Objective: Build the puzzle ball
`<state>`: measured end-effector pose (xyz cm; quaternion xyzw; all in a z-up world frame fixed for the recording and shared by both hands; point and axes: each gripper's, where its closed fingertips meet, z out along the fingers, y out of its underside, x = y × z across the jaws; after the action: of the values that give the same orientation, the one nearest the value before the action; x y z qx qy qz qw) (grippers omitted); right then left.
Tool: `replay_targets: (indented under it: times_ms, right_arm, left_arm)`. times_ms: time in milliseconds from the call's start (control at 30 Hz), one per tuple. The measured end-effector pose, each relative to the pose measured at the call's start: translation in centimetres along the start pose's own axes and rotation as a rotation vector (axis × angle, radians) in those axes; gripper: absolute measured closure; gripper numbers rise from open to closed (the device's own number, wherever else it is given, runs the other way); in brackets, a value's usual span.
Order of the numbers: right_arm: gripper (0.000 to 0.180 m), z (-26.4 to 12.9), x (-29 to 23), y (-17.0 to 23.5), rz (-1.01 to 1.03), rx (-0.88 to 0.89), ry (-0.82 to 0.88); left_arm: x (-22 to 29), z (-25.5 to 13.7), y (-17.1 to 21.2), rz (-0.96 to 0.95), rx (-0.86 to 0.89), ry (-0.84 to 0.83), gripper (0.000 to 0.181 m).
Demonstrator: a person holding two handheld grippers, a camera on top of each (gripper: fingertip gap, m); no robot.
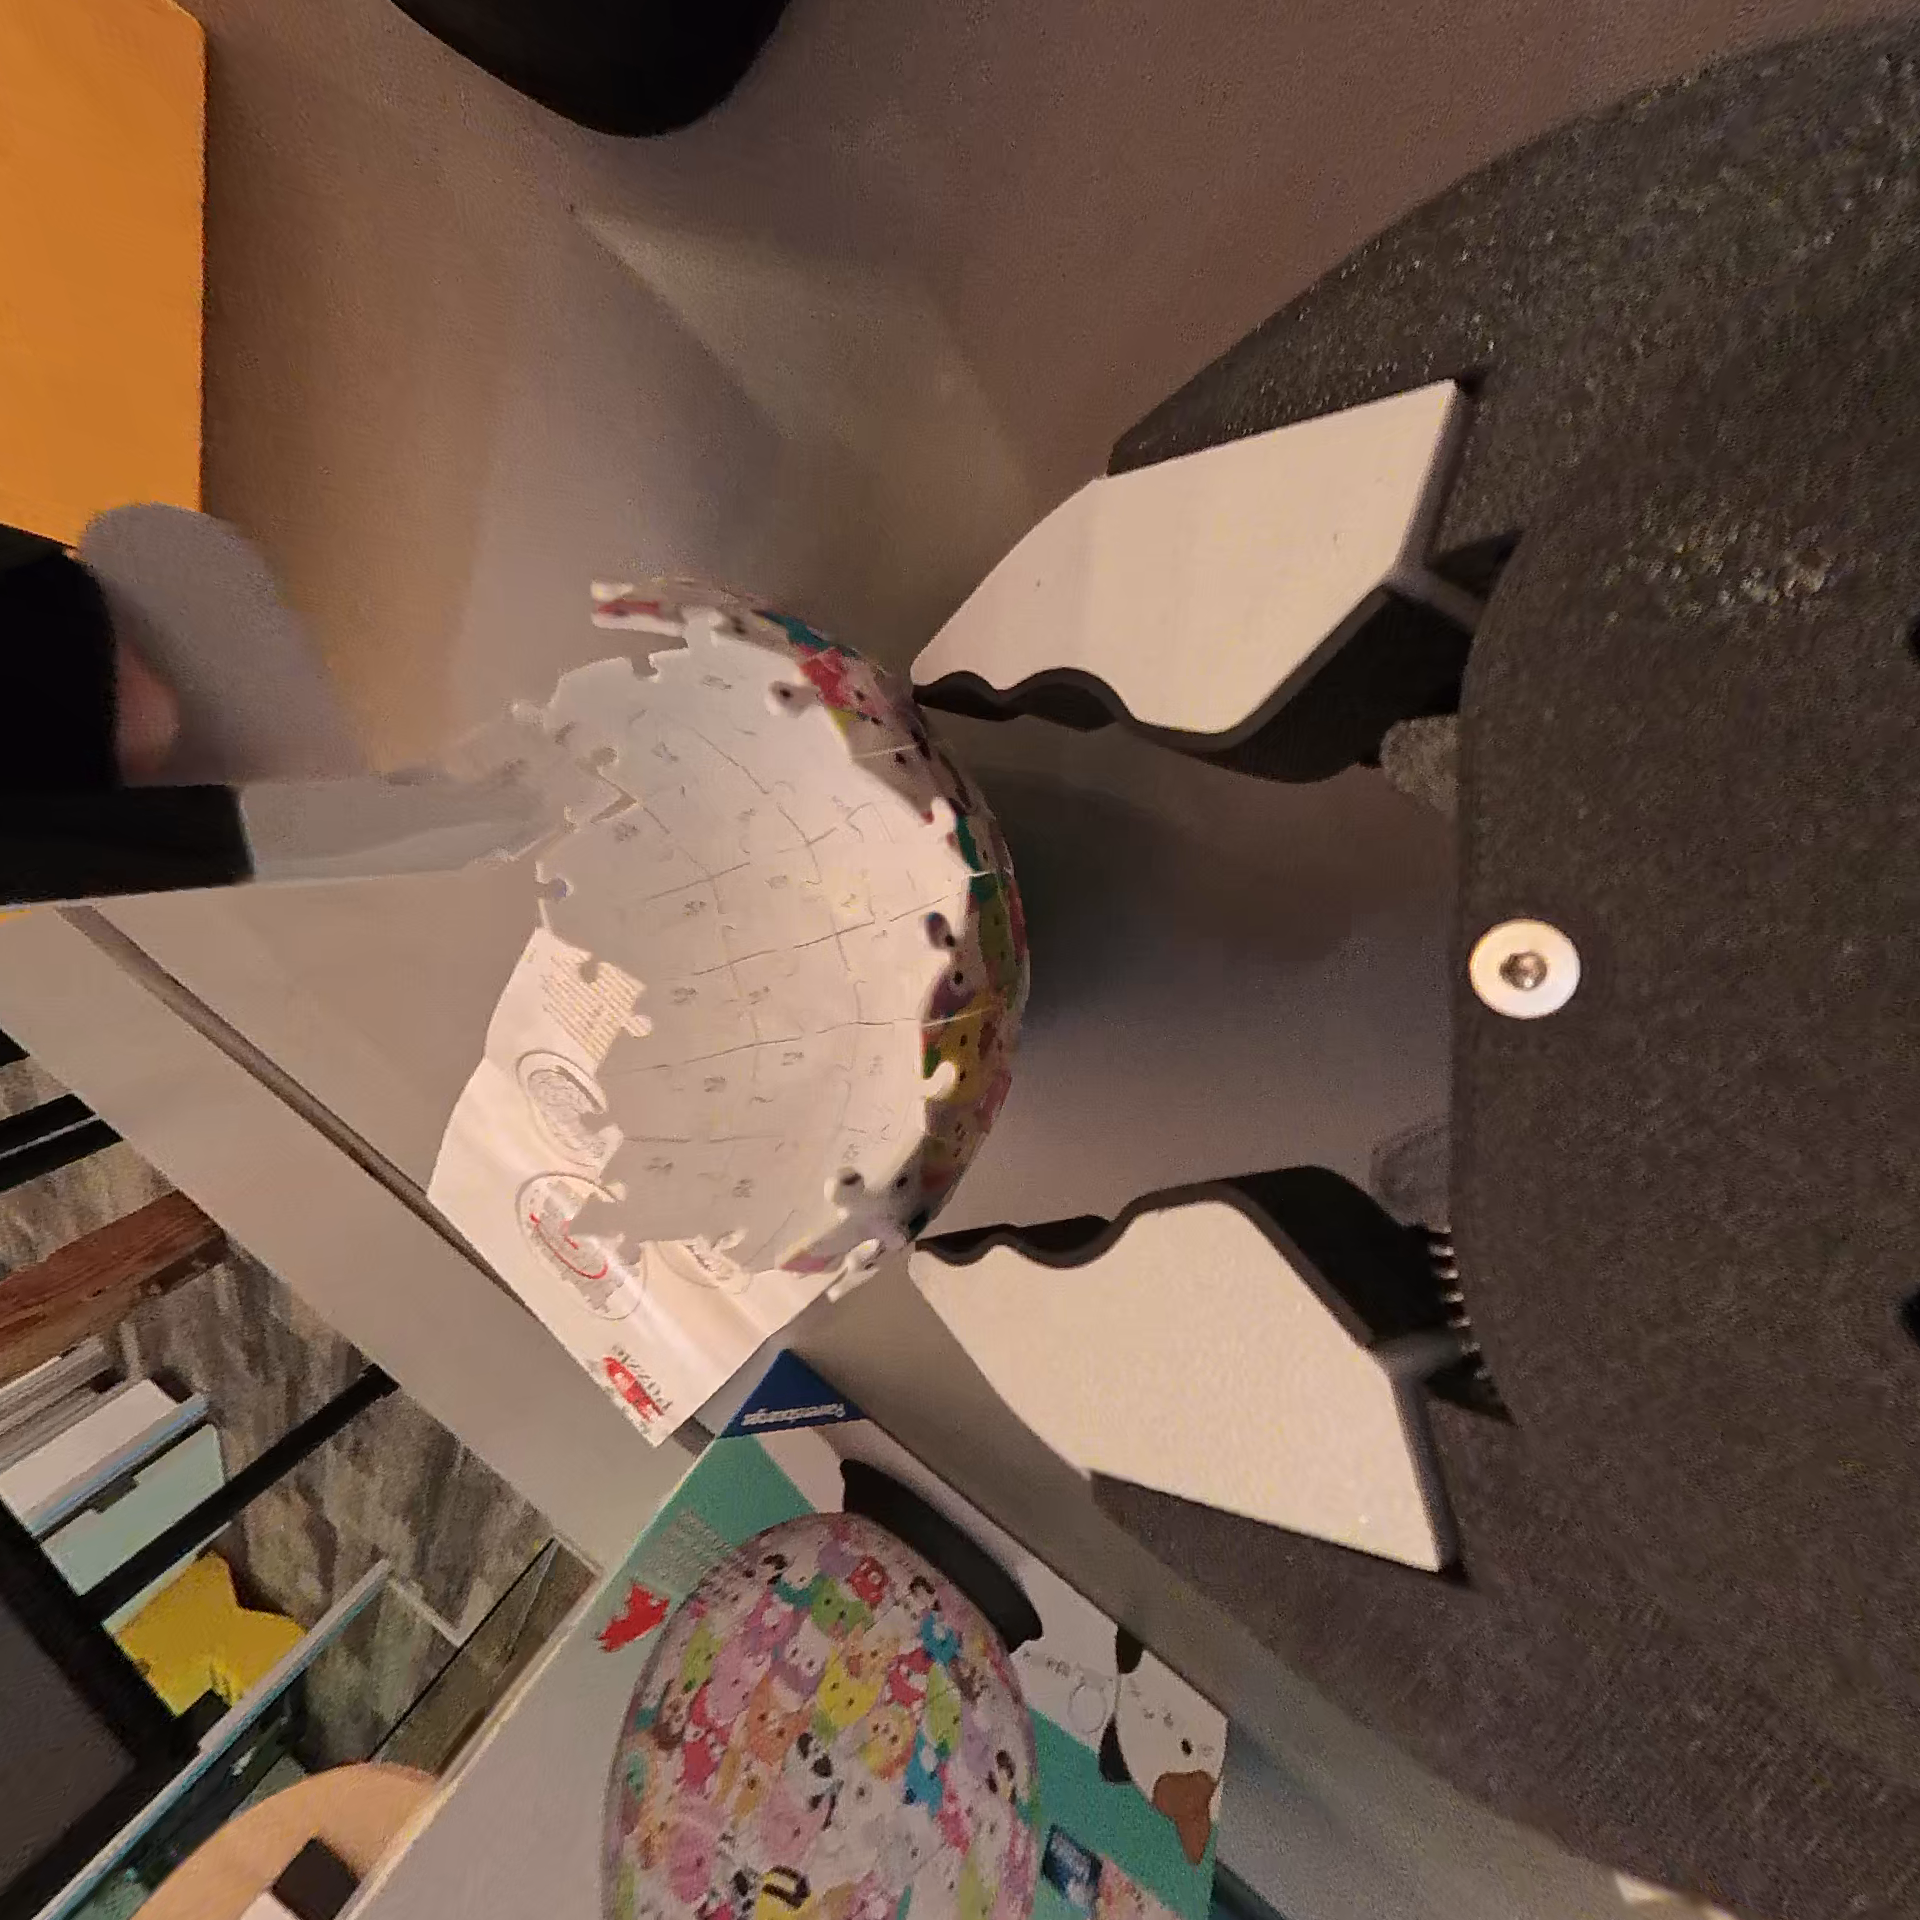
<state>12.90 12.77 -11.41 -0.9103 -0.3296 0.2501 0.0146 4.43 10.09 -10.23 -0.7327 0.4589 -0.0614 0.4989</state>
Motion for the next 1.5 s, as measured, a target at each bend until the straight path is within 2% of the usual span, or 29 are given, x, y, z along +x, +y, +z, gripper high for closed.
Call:
replay_targets:
  times_ms: [433, 833, 1067, 1500]
  right_arm:
    - [0.176, 1.3, 2.1, 1.0, 0.075, -0.053, -0.028]
    - [0.176, 1.5, 2.8, 1.1, 0.121, -0.029, -0.084]
    - [0.176, 1.6, 3.2, 1.2, 0.130, -0.026, -0.087]
    - [0.175, 1.5, 3.9, 1.7, 0.094, 0.079, -0.061]
  left_arm:
    - [0.7, 1.2, -1.5, 0.026, 0.040, 0.028, 0.087]
    - [2.6, 4.2, -0.2, 0.036, 0.018, 0.082, 0.060]
    - [2.0, 4.4, -1.4, 0.087, 0.081, 0.054, 0.075]
    - [2.3, 4.5, -3.0, 0.181, 0.094, 0.036, 0.080]
